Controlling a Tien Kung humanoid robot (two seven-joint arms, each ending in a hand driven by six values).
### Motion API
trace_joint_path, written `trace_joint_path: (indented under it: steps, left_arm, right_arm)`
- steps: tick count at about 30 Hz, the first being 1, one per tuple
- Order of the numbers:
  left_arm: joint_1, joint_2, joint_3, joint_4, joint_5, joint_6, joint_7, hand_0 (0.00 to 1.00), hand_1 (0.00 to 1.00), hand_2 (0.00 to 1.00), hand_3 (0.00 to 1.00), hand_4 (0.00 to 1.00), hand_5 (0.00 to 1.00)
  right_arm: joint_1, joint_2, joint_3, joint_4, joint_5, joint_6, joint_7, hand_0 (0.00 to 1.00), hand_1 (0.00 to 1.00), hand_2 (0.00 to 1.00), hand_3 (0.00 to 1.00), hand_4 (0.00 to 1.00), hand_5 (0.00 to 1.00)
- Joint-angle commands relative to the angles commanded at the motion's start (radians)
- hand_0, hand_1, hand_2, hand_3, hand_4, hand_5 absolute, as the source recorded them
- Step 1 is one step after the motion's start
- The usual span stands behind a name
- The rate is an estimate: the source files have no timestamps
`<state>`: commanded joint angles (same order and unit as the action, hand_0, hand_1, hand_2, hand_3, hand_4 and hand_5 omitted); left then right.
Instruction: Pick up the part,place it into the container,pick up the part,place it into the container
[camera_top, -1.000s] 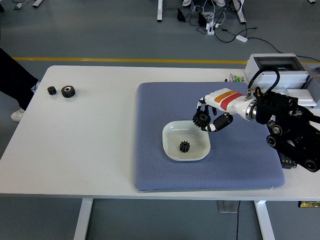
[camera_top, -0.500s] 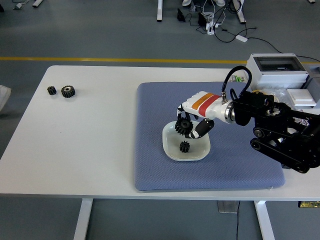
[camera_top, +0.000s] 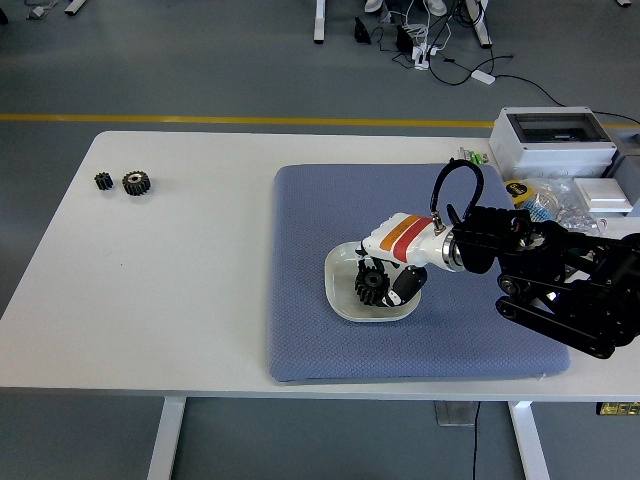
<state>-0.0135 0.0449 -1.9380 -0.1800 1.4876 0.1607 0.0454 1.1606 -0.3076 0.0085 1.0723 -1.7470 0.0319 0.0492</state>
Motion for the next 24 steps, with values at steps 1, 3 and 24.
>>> trace_joint_path:
  steps: [1, 3, 24]
  left_arm:
    - [0.001, 0.0, 0.001, 0.0, 0.001, 0.0, 0.001, 0.734, 0.701, 0.747, 0.617, 0.756, 0.701]
    - [0.001, 0.0, 0.001, 0.0, 0.001, 0.0, 0.001, 0.733, 0.701, 0.747, 0.616, 0.757, 0.702]
    - [-0.004, -0.001, 0.004, 0.0, -0.006, 0.0, -0.001, 0.733, 0.701, 0.747, 0.615, 0.756, 0.7]
  right_arm:
    - [0.001, 0.003, -0.001, 0.0, 0.0, 0.0, -0.001, 0.169, 0.379, 0.495, 0.495, 0.69, 0.392]
    - [0.003, 0.008, -0.003, 0.001, 0.001, -0.001, -0.003, 0.166, 0.379, 0.496, 0.496, 0.69, 0.4]
    - [0.003, 0.032, 0.001, -0.057, 0.018, -0.001, 0.002, 0.163, 0.38, 0.497, 0.498, 0.693, 0.41]
